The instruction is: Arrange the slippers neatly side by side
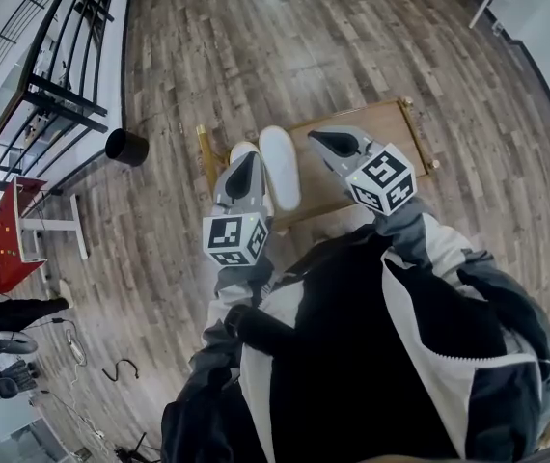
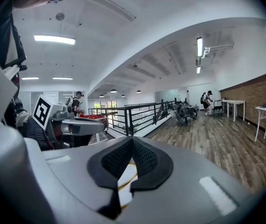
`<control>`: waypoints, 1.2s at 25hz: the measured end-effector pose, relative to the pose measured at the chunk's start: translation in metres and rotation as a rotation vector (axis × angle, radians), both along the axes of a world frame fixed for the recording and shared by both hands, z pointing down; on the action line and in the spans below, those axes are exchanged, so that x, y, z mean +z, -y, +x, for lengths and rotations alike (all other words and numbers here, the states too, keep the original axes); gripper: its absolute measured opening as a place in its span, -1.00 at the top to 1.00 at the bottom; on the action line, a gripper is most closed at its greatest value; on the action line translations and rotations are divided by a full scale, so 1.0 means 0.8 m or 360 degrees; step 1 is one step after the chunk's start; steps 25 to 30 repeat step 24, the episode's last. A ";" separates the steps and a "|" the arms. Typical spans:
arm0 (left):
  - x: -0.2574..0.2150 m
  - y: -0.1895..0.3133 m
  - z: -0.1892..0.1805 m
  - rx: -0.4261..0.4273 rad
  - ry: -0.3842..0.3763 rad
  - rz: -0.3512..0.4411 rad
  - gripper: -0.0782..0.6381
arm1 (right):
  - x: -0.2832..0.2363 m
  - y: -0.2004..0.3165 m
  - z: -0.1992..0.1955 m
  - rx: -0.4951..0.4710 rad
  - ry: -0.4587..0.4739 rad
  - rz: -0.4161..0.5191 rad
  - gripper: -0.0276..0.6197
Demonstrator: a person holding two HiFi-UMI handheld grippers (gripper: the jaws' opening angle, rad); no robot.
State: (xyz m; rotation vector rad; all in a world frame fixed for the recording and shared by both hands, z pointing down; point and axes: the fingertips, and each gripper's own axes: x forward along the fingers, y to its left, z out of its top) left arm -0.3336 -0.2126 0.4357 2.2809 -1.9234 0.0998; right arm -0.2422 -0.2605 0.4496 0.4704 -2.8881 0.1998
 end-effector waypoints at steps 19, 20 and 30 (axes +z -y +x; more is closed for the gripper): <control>0.000 -0.017 -0.002 -0.0047 -0.0025 0.0007 0.75 | -0.007 -0.016 -0.009 -0.0051 -0.0036 0.0079 0.91; 0.000 -0.017 -0.002 -0.0047 -0.0026 0.0007 0.75 | -0.008 -0.017 -0.010 -0.0053 -0.0035 0.0078 0.91; 0.001 -0.015 -0.004 -0.0046 -0.0030 0.0002 0.75 | -0.010 -0.017 -0.013 -0.0062 -0.0019 0.0063 0.91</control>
